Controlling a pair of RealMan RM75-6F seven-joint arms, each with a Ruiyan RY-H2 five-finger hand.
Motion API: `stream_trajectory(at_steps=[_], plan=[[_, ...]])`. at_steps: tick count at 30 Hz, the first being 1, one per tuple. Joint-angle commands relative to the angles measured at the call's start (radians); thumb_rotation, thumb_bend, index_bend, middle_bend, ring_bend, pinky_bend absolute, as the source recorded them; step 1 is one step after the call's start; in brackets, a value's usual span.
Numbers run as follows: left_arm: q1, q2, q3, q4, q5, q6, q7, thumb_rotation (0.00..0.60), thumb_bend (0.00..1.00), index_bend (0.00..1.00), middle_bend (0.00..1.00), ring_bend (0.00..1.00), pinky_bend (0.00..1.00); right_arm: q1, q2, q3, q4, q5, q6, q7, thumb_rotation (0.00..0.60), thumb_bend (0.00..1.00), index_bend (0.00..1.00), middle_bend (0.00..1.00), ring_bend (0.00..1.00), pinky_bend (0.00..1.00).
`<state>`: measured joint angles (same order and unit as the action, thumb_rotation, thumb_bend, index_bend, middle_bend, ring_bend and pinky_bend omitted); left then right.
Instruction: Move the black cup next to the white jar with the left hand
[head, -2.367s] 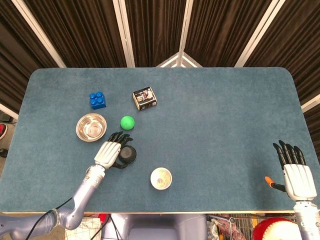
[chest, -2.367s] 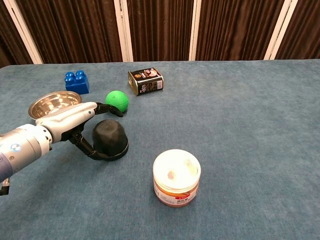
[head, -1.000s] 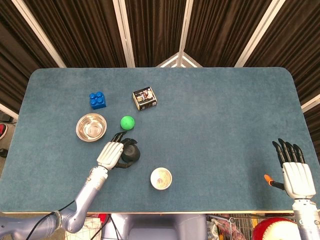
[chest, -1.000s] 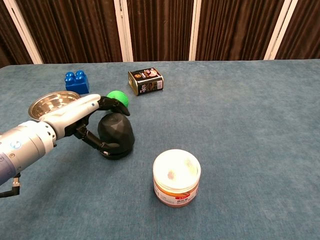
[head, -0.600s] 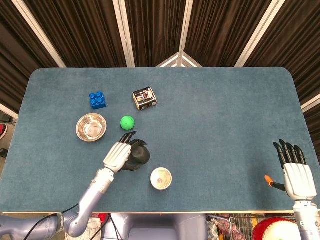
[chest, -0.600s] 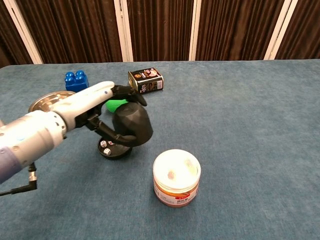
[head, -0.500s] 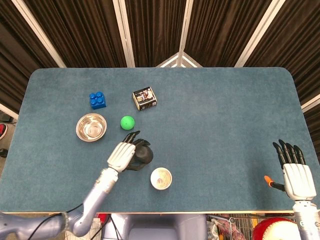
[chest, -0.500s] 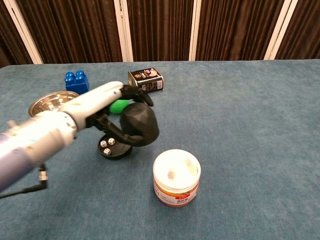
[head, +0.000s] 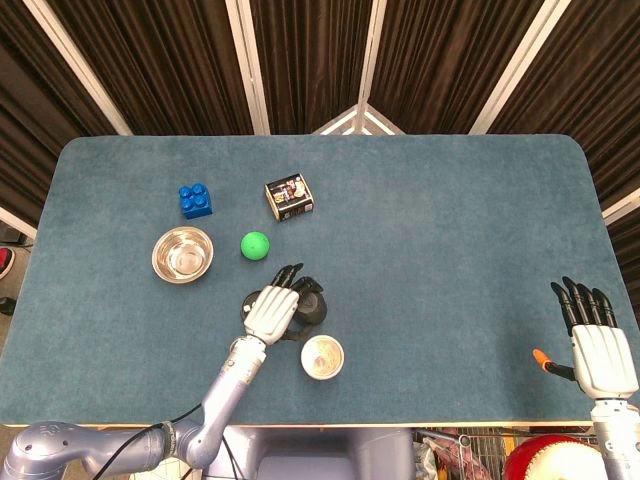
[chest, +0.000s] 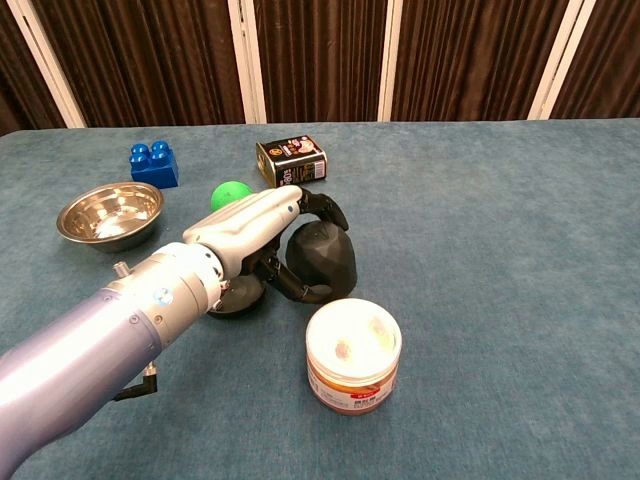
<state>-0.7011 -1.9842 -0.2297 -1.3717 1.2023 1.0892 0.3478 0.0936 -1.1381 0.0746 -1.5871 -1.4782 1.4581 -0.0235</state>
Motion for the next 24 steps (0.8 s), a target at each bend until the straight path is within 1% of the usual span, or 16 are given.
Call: stream_trajectory(at_steps=[1, 3, 6, 9, 12, 14, 16, 18, 19, 20, 21, 22, 23, 24], plan=[[-0.003, 0.026, 0.014, -0.023, -0.009, -0.018, 0.039, 0.600, 0.36, 0.20, 0.02, 0.00, 0.00, 0.002, -0.008, -0.001, 0.001, 0.001, -0.005, -0.004, 0.600, 0.18, 0.03, 0.00, 0.02, 0.00], [-0.004, 0.053, 0.020, -0.054, -0.033, -0.038, 0.075, 0.600, 0.35, 0.17, 0.00, 0.00, 0.00, 0.003, -0.011, -0.001, -0.002, 0.001, -0.006, -0.007, 0.600, 0.18, 0.03, 0.00, 0.02, 0.00], [-0.005, 0.082, 0.021, -0.095, -0.067, -0.051, 0.115, 0.600, 0.35, 0.14, 0.00, 0.00, 0.00, -0.005, -0.002, -0.006, -0.005, -0.004, 0.004, 0.000, 0.600, 0.18, 0.03, 0.00, 0.02, 0.00], [-0.004, 0.095, 0.021, -0.117, -0.074, -0.047, 0.123, 0.600, 0.35, 0.11, 0.00, 0.00, 0.00, -0.006, 0.002, -0.009, -0.007, -0.007, 0.003, 0.002, 0.600, 0.18, 0.03, 0.00, 0.02, 0.00], [0.006, 0.119, 0.029, -0.157, -0.046, -0.031, 0.101, 0.600, 0.35, 0.11, 0.00, 0.00, 0.00, -0.008, 0.004, -0.011, -0.012, -0.010, 0.006, -0.003, 0.600, 0.19, 0.03, 0.00, 0.02, 0.00], [0.029, 0.170, 0.062, -0.224, 0.012, 0.008, 0.101, 0.600, 0.35, 0.12, 0.00, 0.00, 0.00, -0.010, 0.007, -0.012, -0.016, -0.012, 0.010, -0.004, 0.600, 0.18, 0.03, 0.00, 0.02, 0.00], [0.061, 0.223, 0.099, -0.292, 0.063, 0.063, 0.120, 0.600, 0.36, 0.13, 0.03, 0.00, 0.00, -0.010, 0.006, -0.011, -0.011, -0.008, 0.007, -0.002, 0.600, 0.18, 0.03, 0.00, 0.02, 0.00], [0.123, 0.297, 0.155, -0.369, 0.156, 0.179, 0.150, 0.600, 0.36, 0.15, 0.06, 0.00, 0.00, -0.005, -0.004, -0.006, 0.005, -0.002, 0.001, 0.003, 0.600, 0.19, 0.03, 0.00, 0.02, 0.00], [0.158, 0.338, 0.187, -0.389, 0.215, 0.248, 0.168, 0.600, 0.36, 0.16, 0.08, 0.00, 0.00, -0.006, -0.006, -0.006, 0.009, -0.003, 0.003, 0.004, 0.600, 0.19, 0.03, 0.00, 0.02, 0.00], [0.191, 0.374, 0.217, -0.399, 0.271, 0.310, 0.182, 0.600, 0.36, 0.17, 0.09, 0.00, 0.00, -0.006, -0.008, -0.006, 0.011, -0.005, 0.005, 0.004, 0.600, 0.18, 0.03, 0.00, 0.02, 0.00], [0.214, 0.396, 0.233, -0.400, 0.300, 0.352, 0.194, 0.600, 0.36, 0.18, 0.10, 0.00, 0.00, -0.007, -0.009, -0.006, 0.012, -0.007, 0.007, 0.004, 0.600, 0.18, 0.03, 0.00, 0.02, 0.00], [0.258, 0.432, 0.254, -0.396, 0.336, 0.429, 0.228, 0.600, 0.36, 0.19, 0.10, 0.00, 0.00, -0.007, -0.010, -0.007, 0.013, -0.010, 0.010, 0.003, 0.600, 0.18, 0.03, 0.00, 0.02, 0.00], [0.323, 0.475, 0.273, -0.387, 0.352, 0.531, 0.265, 0.600, 0.36, 0.20, 0.11, 0.00, 0.00, -0.002, -0.013, -0.004, 0.010, -0.017, 0.010, 0.001, 0.600, 0.18, 0.03, 0.00, 0.02, 0.00], [0.366, 0.500, 0.288, -0.379, 0.368, 0.594, 0.257, 0.600, 0.36, 0.20, 0.13, 0.00, 0.00, 0.004, -0.015, -0.001, 0.006, -0.015, 0.005, -0.004, 0.600, 0.18, 0.03, 0.00, 0.02, 0.00]])
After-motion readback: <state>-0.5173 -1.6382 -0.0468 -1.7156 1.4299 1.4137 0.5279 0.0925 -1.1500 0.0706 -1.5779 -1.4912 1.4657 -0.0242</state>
